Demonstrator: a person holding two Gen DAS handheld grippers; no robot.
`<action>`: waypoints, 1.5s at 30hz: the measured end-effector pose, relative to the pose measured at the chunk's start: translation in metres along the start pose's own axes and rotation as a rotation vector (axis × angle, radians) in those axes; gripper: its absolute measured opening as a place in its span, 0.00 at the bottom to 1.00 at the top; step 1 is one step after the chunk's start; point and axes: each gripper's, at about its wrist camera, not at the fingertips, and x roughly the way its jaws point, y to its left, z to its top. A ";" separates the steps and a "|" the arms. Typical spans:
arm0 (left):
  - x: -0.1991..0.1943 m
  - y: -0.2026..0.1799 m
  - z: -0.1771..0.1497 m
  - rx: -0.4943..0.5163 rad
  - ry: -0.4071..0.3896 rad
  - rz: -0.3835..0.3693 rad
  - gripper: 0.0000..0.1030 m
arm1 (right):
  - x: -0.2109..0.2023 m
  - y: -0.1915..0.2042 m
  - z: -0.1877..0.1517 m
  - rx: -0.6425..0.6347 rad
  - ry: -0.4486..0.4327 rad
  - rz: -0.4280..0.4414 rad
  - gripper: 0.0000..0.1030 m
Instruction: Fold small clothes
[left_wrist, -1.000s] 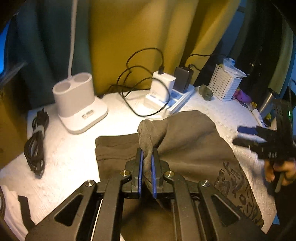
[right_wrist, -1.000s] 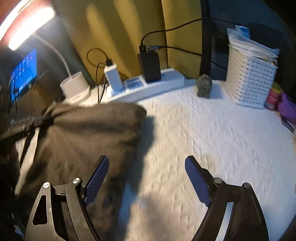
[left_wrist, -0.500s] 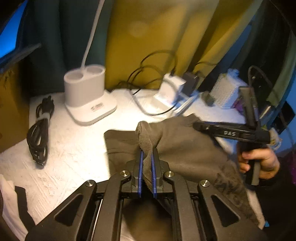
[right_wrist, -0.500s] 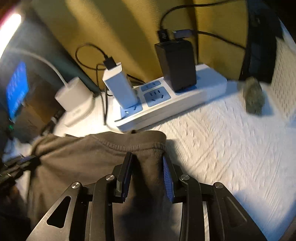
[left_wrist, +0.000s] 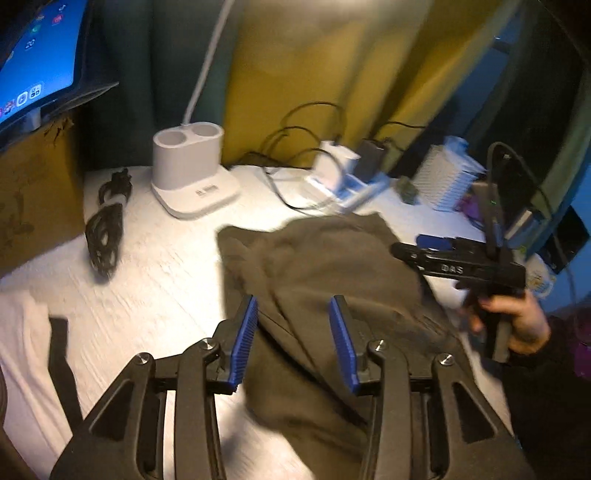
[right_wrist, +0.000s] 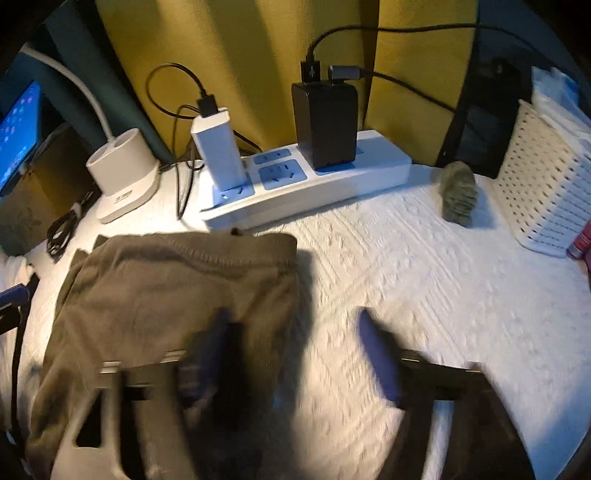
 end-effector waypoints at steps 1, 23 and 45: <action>-0.004 -0.004 -0.007 -0.005 0.007 -0.020 0.39 | -0.005 -0.001 -0.004 0.002 0.001 0.004 0.81; -0.010 -0.067 -0.119 0.081 0.191 -0.143 0.08 | -0.114 0.001 -0.142 -0.020 -0.051 -0.010 0.80; -0.032 -0.052 -0.129 0.022 0.163 -0.087 0.12 | -0.127 0.073 -0.220 -0.115 -0.045 0.031 0.37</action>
